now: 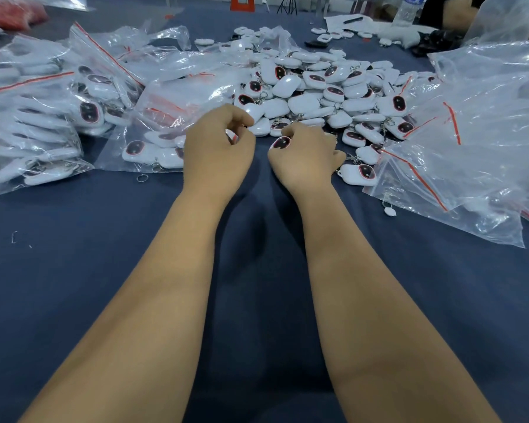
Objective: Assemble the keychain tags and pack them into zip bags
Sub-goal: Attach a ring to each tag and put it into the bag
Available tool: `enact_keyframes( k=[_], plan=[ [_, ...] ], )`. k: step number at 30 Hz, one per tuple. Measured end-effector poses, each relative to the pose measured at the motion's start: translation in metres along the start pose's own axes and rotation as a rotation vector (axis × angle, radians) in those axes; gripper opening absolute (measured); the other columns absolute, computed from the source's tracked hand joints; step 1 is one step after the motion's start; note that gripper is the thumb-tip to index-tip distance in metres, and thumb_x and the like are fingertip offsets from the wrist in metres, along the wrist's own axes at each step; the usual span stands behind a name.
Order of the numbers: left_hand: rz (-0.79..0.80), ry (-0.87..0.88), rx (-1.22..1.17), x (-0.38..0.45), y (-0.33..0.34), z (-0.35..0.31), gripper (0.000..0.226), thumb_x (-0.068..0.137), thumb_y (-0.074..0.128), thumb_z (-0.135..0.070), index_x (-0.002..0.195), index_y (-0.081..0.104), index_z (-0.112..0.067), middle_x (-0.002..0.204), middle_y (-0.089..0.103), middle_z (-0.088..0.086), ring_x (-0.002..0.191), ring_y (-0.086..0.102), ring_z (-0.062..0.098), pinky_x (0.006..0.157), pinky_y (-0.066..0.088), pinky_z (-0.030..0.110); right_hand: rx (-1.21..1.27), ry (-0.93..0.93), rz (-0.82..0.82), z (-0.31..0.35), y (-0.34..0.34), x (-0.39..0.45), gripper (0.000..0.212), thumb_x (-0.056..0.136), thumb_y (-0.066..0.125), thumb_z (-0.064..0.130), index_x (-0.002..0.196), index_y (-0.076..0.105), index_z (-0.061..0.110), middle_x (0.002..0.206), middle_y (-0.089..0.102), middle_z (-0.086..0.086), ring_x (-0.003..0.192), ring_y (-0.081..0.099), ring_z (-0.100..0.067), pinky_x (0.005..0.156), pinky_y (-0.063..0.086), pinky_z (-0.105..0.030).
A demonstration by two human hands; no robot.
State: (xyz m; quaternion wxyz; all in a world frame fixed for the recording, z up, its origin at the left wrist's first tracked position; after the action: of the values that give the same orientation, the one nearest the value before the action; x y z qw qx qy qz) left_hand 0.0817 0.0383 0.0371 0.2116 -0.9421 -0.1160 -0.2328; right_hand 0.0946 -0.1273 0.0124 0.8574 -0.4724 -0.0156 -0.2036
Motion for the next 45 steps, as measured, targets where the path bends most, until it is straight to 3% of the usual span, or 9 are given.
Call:
enact_keyframes(
  k=[3, 6, 9, 12, 16, 19, 26, 38, 45],
  plan=[
    [0.158, -0.088, 0.029, -0.001, 0.018, 0.01, 0.024, 0.088, 0.054, -0.015, 0.095, 0.068, -0.032, 0.08, 0.063, -0.018, 0.069, 0.057, 0.004, 0.071, 0.049, 0.022, 0.264, -0.051, 0.0, 0.005, -0.002, -0.001, 0.04, 0.087, 0.061, 0.016, 0.127, 0.058, 0.017, 0.127, 0.053, -0.008, 0.115, 0.053, -0.022, 0.094, 0.04, -0.026],
    [0.215, -0.162, 0.046, -0.003, 0.023, 0.018, 0.028, 0.091, 0.052, -0.018, 0.114, 0.066, -0.023, 0.097, 0.066, -0.01, 0.09, 0.063, 0.015, 0.09, 0.054, 0.039, 0.59, 0.007, 0.028, 0.006, 0.0, -0.003, 0.045, 0.083, 0.072, 0.011, 0.126, 0.059, 0.008, 0.12, 0.061, -0.011, 0.106, 0.061, -0.02, 0.094, 0.049, -0.028],
    [0.19, -0.257, -0.104, -0.003, 0.019, 0.023, 0.02, 0.091, 0.049, -0.024, 0.092, 0.069, -0.022, 0.077, 0.065, -0.014, 0.077, 0.067, 0.016, 0.085, 0.057, 0.045, 0.979, 0.102, 0.148, 0.009, 0.014, -0.007, 0.034, 0.082, 0.076, 0.007, 0.114, 0.067, 0.002, 0.099, 0.069, -0.013, 0.089, 0.064, -0.02, 0.084, 0.054, -0.035],
    [0.177, -0.315, -0.251, -0.002, 0.018, 0.028, 0.027, 0.091, 0.05, -0.017, 0.07, 0.066, -0.025, 0.051, 0.053, -0.019, 0.058, 0.056, 0.005, 0.079, 0.06, 0.038, 1.079, 0.072, 0.238, 0.017, 0.02, -0.008, 0.023, 0.085, 0.071, 0.001, 0.107, 0.069, 0.004, 0.078, 0.065, -0.004, 0.076, 0.059, -0.016, 0.075, 0.048, -0.03],
    [0.149, -0.341, -0.319, -0.002, 0.016, 0.031, 0.029, 0.091, 0.051, -0.012, 0.08, 0.071, -0.028, 0.06, 0.066, -0.018, 0.064, 0.064, 0.003, 0.071, 0.058, 0.029, 1.066, 0.063, 0.325, 0.023, 0.024, -0.01, 0.041, 0.085, 0.058, -0.011, 0.121, 0.063, 0.008, 0.092, 0.068, -0.012, 0.085, 0.064, -0.024, 0.089, 0.053, -0.041],
    [0.159, -0.323, -0.285, -0.002, 0.016, 0.03, 0.029, 0.091, 0.052, -0.015, 0.086, 0.073, -0.034, 0.08, 0.074, -0.014, 0.08, 0.07, 0.012, 0.083, 0.059, 0.039, 1.043, 0.058, 0.337, 0.023, 0.025, -0.011, 0.047, 0.083, 0.052, -0.017, 0.124, 0.06, 0.005, 0.101, 0.069, -0.014, 0.086, 0.067, -0.023, 0.082, 0.056, -0.034],
    [0.213, -0.3, -0.261, -0.003, 0.02, 0.024, 0.021, 0.08, 0.057, -0.024, 0.089, 0.074, -0.031, 0.079, 0.073, -0.009, 0.078, 0.067, 0.015, 0.087, 0.057, 0.045, 1.023, 0.071, 0.314, 0.02, 0.023, -0.011, 0.036, 0.08, 0.054, -0.016, 0.1, 0.063, 0.011, 0.092, 0.068, -0.014, 0.079, 0.065, -0.02, 0.069, 0.053, -0.026],
    [0.205, -0.277, -0.096, -0.002, 0.023, 0.026, 0.022, 0.092, 0.054, -0.022, 0.108, 0.069, -0.024, 0.097, 0.072, 0.0, 0.094, 0.068, 0.023, 0.089, 0.054, 0.047, 0.968, 0.046, 0.259, 0.019, 0.024, -0.009, 0.026, 0.088, 0.057, -0.008, 0.109, 0.063, 0.006, 0.093, 0.07, -0.014, 0.071, 0.066, -0.012, 0.061, 0.05, -0.018],
    [0.223, -0.295, 0.085, 0.001, 0.03, 0.027, 0.026, 0.101, 0.044, -0.028, 0.123, 0.058, -0.025, 0.109, 0.062, -0.006, 0.105, 0.058, 0.02, 0.088, 0.044, 0.033, 0.773, -0.01, 0.192, 0.021, 0.024, -0.007, 0.027, 0.088, 0.058, -0.001, 0.112, 0.059, 0.011, 0.103, 0.068, -0.006, 0.092, 0.065, -0.017, 0.08, 0.054, -0.024]
  ],
)
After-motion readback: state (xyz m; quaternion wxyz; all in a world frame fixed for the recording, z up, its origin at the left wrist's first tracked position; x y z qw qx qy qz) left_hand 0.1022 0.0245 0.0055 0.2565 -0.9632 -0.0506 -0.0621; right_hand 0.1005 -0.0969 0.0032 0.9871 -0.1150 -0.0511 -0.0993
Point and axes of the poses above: each hand's wrist, its own x-axis towards the middle knuckle, its own y-axis out of the palm, z = x × y, the point moved 9 cm from there along x, towards the middle knuckle
